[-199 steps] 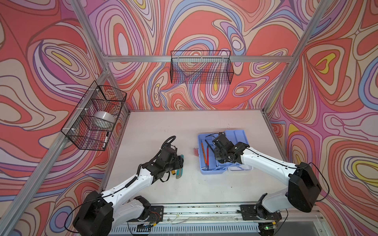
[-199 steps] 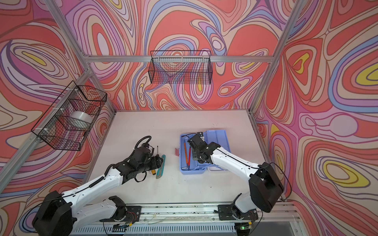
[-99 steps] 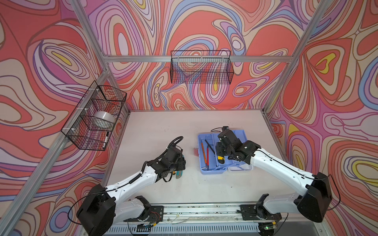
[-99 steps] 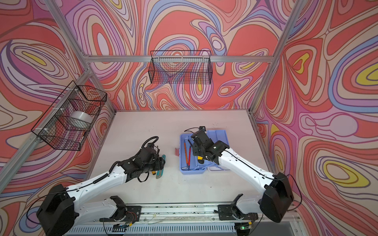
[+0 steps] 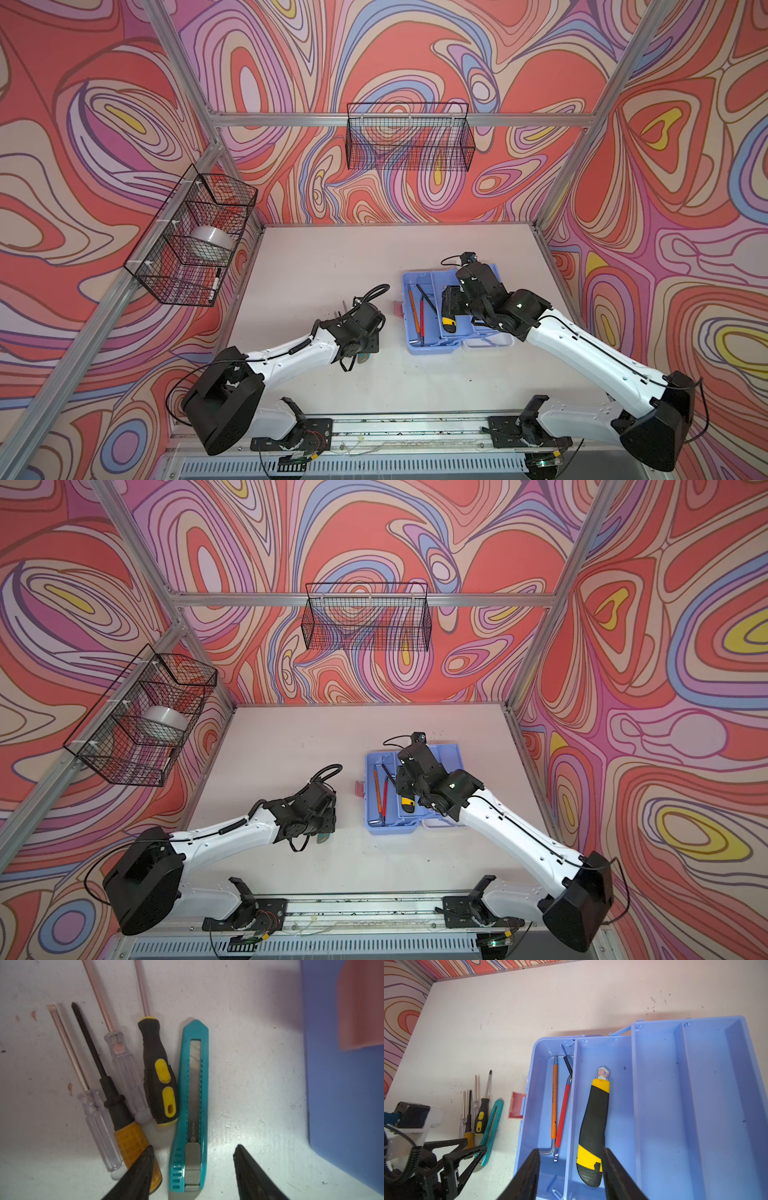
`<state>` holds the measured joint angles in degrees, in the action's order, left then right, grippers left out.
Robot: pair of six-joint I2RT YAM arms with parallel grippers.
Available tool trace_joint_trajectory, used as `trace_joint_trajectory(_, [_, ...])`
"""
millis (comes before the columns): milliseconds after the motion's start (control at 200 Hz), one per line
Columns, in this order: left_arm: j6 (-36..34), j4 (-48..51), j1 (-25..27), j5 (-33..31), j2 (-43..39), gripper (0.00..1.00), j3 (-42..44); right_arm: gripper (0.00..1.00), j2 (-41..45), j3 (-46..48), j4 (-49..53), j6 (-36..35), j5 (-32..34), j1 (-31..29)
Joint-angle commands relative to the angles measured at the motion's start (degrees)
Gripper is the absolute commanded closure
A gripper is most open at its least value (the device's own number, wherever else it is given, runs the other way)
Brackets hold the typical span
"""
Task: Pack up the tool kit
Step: 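Open the right gripper above the box while left gripper lowers over teal knife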
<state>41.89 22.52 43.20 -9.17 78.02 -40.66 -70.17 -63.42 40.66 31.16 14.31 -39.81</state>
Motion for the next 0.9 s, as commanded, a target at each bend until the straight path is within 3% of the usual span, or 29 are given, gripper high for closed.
trace_joint_trajectory(0, [1.2,0.8,0.4,-0.3,0.9,0.38,0.5,0.5,0.7,1.2,-0.6,0.3,0.7,0.1])
trace_joint_trajectory(896, [1.3,-2.8,0.5,1.7,8.8,0.55,-0.3,0.51,0.8,3.2,-1.3,0.3,3.0,0.1])
